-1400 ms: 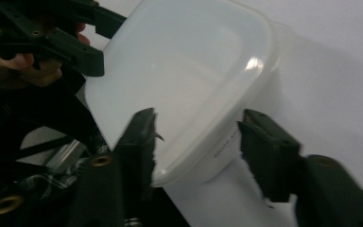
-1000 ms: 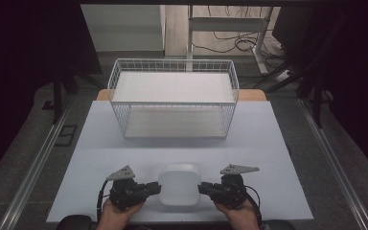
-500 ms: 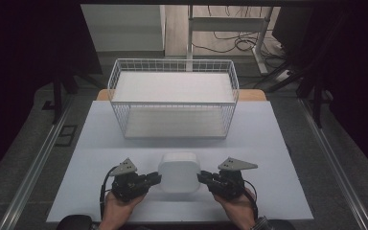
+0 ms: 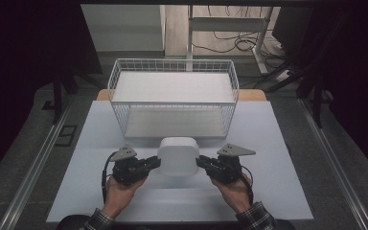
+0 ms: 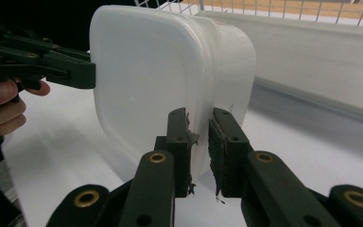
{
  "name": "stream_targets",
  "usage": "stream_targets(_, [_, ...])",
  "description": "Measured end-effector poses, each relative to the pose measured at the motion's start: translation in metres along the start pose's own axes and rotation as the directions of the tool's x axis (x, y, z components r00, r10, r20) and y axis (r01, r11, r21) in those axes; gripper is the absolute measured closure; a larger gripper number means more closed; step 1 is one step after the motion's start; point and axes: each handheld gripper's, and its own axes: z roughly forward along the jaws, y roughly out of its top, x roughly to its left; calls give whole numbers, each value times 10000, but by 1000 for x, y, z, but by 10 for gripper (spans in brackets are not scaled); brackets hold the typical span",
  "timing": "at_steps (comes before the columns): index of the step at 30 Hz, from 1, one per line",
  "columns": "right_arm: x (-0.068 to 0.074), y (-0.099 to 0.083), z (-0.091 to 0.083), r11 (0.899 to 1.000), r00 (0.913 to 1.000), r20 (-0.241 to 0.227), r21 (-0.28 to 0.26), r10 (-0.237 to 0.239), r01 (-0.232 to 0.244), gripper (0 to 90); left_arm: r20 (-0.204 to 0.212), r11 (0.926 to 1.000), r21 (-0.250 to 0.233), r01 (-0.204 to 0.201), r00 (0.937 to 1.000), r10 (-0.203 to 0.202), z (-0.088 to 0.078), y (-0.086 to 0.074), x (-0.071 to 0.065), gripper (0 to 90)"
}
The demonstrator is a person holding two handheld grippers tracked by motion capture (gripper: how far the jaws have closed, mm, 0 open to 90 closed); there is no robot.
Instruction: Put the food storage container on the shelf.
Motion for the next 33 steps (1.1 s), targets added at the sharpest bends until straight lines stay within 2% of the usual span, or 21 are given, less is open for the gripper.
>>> stream_targets(14, [-21,27,28,9996,9991,385,-226,-173,182,778,-367,9996,-264,103,9993,-113,16,22,28,791])
stream_targets(20, [-32,39,45,9996,9984,565,-265,-43,58,773,-564,9993,-292,245,9981,-261,26,33,43,790])
stream_targets(28, [-45,45,62,9998,9964,836,-114,140,-131,768,-647,9989,-114,461,9968,-468,38,39,55,788])
stream_targets(33, [-49,45,68,9995,9962,816,-51,321,-318,767,-768,9984,-51,565,9954,-567,44,40,62,785])
